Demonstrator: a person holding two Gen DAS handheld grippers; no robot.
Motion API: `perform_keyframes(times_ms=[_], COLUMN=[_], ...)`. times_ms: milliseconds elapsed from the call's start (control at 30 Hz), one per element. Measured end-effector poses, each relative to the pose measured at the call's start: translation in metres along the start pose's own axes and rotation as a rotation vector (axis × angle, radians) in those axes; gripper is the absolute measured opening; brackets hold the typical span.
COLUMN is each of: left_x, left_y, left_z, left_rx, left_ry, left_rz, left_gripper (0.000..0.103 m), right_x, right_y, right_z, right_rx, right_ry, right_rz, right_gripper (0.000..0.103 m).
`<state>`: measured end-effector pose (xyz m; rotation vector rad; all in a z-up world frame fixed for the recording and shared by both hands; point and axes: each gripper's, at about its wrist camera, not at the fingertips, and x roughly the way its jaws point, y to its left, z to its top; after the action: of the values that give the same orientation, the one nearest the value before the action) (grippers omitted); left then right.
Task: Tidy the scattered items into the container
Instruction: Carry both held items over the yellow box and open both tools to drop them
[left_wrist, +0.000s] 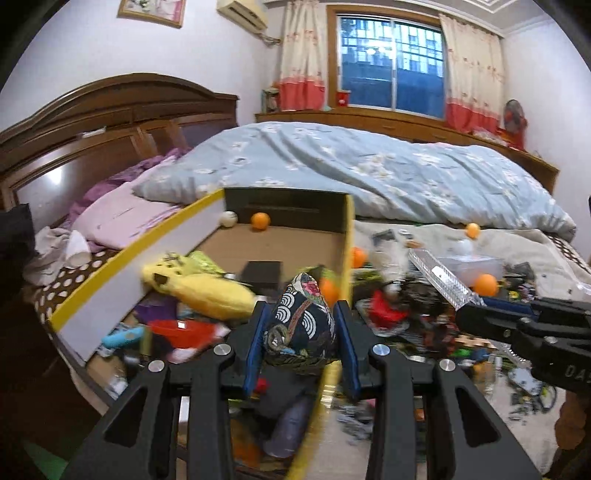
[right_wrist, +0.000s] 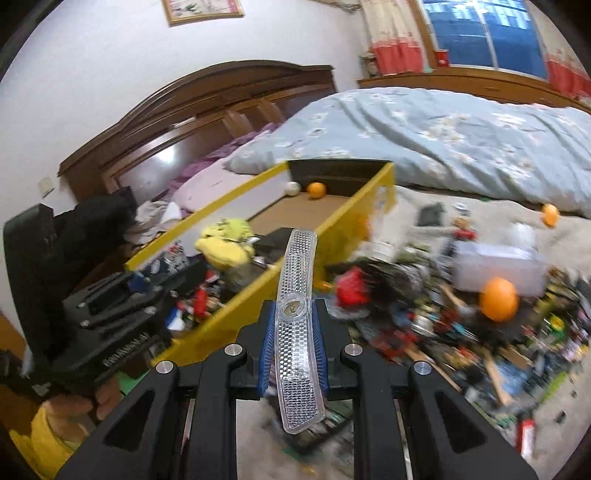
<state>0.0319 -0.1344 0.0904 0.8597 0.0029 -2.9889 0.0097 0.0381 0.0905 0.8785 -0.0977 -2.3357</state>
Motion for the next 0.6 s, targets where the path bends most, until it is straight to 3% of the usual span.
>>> perform_keyframes(times_ms=[300,600], left_x=[0.025,0.045], left_y=[0.055,0.088], left_z=[-0.001,-0.001], left_rx=[-0.060,-0.080], left_ry=[0.028,0.042], left_rz=[0.072,0.126], left_gripper=[0.035,0.035], right_x=[0.060,0.105], right_y=[0.047,0.065], right_z=[0.025,0.035], right_rx=[-0.063,-0.085], right_ry=[0.050,0.089], right_rz=[0.070,0.085], right_gripper=[0.020,0.020])
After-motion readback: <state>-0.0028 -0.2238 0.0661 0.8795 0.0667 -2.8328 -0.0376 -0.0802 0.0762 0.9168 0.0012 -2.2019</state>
